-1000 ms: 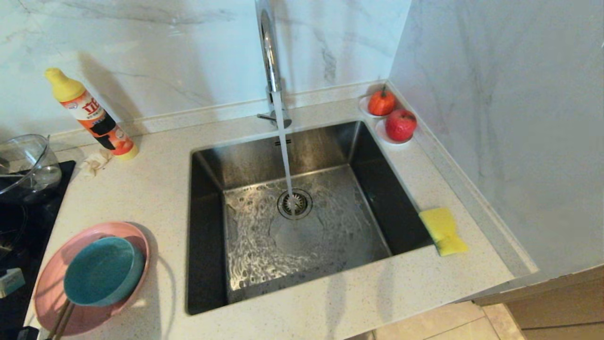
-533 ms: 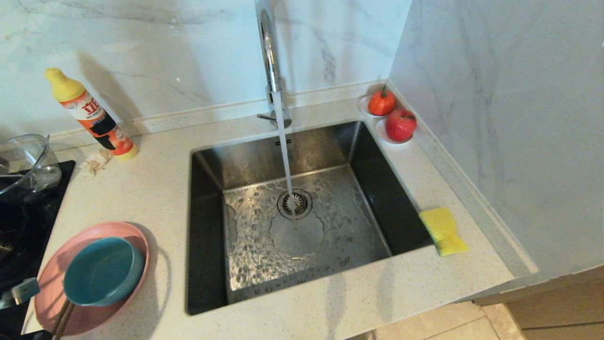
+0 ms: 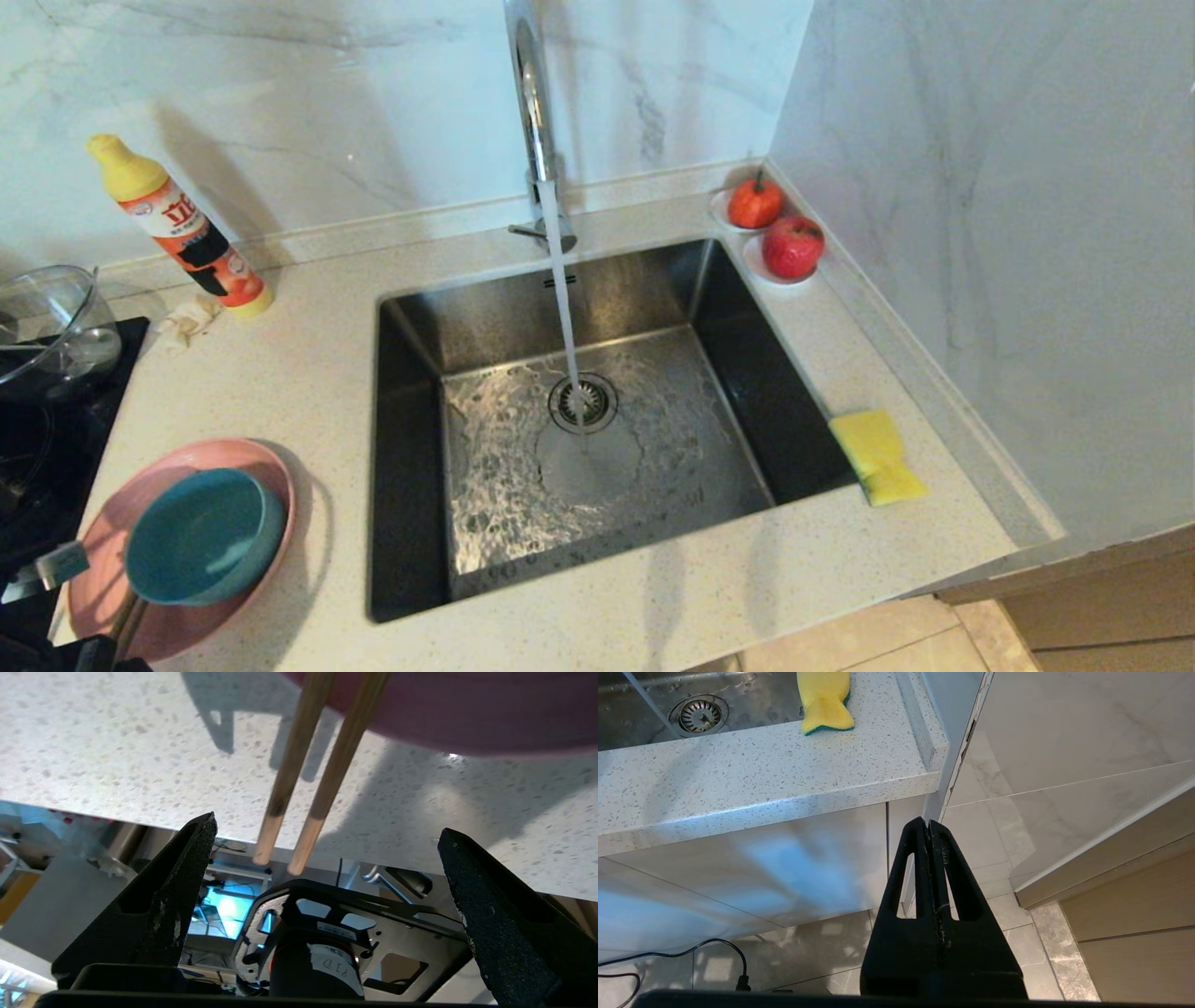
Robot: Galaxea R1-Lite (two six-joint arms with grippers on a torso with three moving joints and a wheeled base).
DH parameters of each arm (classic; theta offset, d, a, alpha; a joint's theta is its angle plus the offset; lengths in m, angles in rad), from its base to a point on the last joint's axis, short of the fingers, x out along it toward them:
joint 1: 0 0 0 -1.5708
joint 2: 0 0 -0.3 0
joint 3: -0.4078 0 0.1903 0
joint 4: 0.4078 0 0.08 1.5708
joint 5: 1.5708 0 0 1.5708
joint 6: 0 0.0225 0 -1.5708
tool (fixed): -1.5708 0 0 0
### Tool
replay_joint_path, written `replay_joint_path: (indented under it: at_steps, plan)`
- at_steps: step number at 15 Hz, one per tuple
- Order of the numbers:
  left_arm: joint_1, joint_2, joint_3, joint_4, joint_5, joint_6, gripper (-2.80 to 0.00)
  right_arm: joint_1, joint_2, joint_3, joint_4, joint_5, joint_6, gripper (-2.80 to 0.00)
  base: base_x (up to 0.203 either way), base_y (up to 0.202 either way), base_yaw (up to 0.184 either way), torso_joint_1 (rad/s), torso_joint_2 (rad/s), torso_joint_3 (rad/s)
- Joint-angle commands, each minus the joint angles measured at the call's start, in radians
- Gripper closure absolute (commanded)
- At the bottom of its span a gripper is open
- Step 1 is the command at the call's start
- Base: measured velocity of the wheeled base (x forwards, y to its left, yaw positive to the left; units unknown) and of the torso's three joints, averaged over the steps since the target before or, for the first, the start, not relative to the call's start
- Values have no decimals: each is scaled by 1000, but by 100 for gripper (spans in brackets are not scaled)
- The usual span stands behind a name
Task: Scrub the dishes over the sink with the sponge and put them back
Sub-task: Rinse the chopsticks
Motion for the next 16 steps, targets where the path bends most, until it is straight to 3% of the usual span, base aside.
replay_joint_path:
  at_steps: [1, 16]
  plan:
    - [1, 19, -4, 4, -4, -2, -280, 0, 0, 0, 0, 0, 0, 0, 0, 0, 0, 0, 0, 0]
    - [1, 97, -93, -16, -48, -31, -280, 0, 0, 0, 0, 0, 0, 0, 0, 0, 0, 0, 0, 0]
